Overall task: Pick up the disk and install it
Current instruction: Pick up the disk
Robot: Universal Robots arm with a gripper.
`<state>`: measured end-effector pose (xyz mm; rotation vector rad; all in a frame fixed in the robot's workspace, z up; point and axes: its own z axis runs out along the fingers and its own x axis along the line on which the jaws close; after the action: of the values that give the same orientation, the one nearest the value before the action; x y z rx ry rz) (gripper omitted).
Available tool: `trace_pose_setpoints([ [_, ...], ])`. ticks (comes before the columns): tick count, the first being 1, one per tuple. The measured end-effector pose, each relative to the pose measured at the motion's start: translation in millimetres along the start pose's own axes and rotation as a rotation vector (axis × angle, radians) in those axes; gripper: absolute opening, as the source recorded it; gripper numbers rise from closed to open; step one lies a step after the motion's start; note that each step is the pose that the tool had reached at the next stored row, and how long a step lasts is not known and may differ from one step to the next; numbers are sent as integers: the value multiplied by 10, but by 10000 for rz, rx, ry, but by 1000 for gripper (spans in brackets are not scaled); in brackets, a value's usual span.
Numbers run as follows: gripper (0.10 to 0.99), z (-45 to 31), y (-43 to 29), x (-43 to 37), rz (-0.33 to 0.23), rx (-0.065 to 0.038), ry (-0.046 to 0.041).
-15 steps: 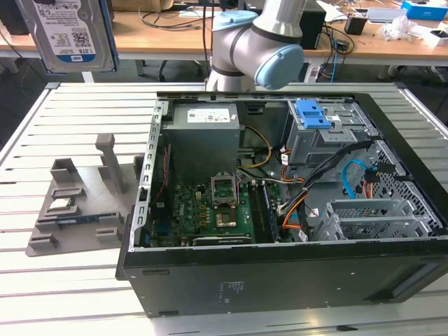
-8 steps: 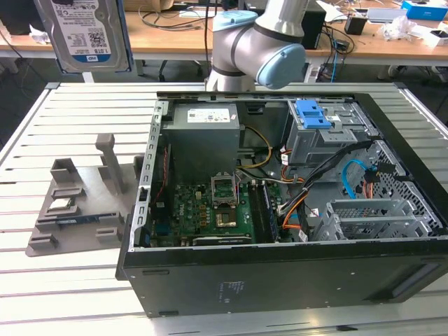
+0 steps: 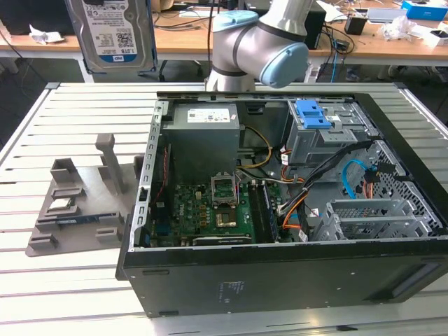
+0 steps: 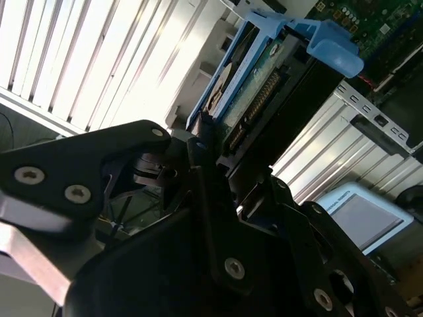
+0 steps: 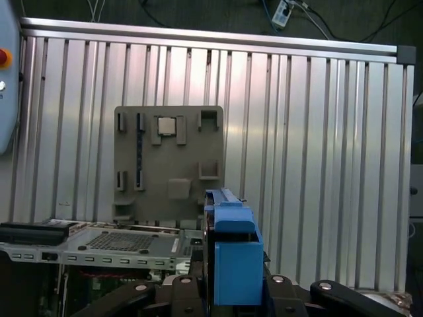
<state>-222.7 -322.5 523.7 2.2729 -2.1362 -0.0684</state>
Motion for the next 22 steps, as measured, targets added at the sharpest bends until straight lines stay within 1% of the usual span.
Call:
trace_pose_setpoints([
  [1,365,-2,-28,2,0,-1,1],
  [2,365,-4,-87,6,-2,0,0],
  [3,365,-5,-112,7,-3,1,0],
  [5,365,-9,-195,12,0,1,0],
  [6,365,-13,-278,17,-2,0,0],
  [7,365,-16,-341,21,-1,0,0],
  [10,365,-23,-492,31,-1,0,0],
  [11,365,-27,-563,35,-1,-1,1],
  [12,365,-28,-597,37,-3,-2,1],
  [14,365,-29,-620,54,-2,0,0],
  [19,365,-31,-633,124,-2,-1,0],
  [22,365,-33,-638,205,-1,-1,1],
])
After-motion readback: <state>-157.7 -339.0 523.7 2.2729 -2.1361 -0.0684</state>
